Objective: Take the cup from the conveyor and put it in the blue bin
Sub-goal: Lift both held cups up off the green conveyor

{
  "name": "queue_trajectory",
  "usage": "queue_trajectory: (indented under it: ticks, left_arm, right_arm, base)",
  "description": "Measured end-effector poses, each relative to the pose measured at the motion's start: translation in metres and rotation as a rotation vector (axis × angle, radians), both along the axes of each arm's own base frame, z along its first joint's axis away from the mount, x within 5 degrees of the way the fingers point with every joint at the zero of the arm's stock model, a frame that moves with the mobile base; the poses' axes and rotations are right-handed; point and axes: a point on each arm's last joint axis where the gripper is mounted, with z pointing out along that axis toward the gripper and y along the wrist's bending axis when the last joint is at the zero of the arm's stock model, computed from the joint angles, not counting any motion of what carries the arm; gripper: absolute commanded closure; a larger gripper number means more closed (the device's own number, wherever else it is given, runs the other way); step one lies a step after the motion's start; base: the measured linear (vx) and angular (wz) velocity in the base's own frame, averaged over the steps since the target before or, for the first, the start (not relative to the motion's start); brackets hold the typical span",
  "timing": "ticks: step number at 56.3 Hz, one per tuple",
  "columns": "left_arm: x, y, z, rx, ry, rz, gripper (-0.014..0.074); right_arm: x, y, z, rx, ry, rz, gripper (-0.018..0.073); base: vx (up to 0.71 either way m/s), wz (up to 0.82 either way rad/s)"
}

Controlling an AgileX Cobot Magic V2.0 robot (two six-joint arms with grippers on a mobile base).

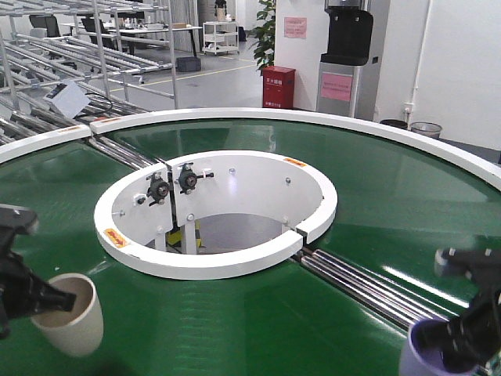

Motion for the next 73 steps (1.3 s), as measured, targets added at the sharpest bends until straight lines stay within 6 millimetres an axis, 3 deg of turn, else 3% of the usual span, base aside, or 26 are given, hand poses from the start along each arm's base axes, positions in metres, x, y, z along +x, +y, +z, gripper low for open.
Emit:
queue_trajectory:
  ticks: [8,17,29,39,49,73]
  left_arm:
    - [-0.020,0.000,0.031,-0.006,-0.102,-0.001,0.0603]
    - [-0.050,-0.005,0.067,-0.031,-0.222,-0.020,0.0603]
    - [-0.113,-0.008,0.120,-0.070,-0.436,-0.045,0.0603]
    - [-0.159,-0.006,0.139,-0.058,-0.501,-0.073,0.0603]
    - [-0.191,-0.003,0.138,-0.035,-0.572,-0.088,0.0603]
    - [-0.199,-0.003,0.098,-0.035,-0.481,-0.091,0.0603]
  right_arm:
    - [-0.018,0.021,0.049,0.020,-0.269,0.077,0.0568]
    - [-0.052,0.050,0.099,0.090,-0.471,0.157,0.0568]
    - [-0.077,0.054,0.145,0.070,-0.625,0.166,0.0568]
    - [-0.100,0.046,0.155,0.042,-0.669,0.170,0.0568]
    - [-0.131,0.037,0.152,0.060,-0.758,0.164,0.0568]
    - [-0.139,0.034,0.146,0.071,-0.808,0.159,0.0568]
  base:
    - [0.00,0.00]
    - [0.00,0.00]
    - [0.00,0.00]
    - [0.00,0.00]
    - [0.00,0.00]
    - [0.00,0.00]
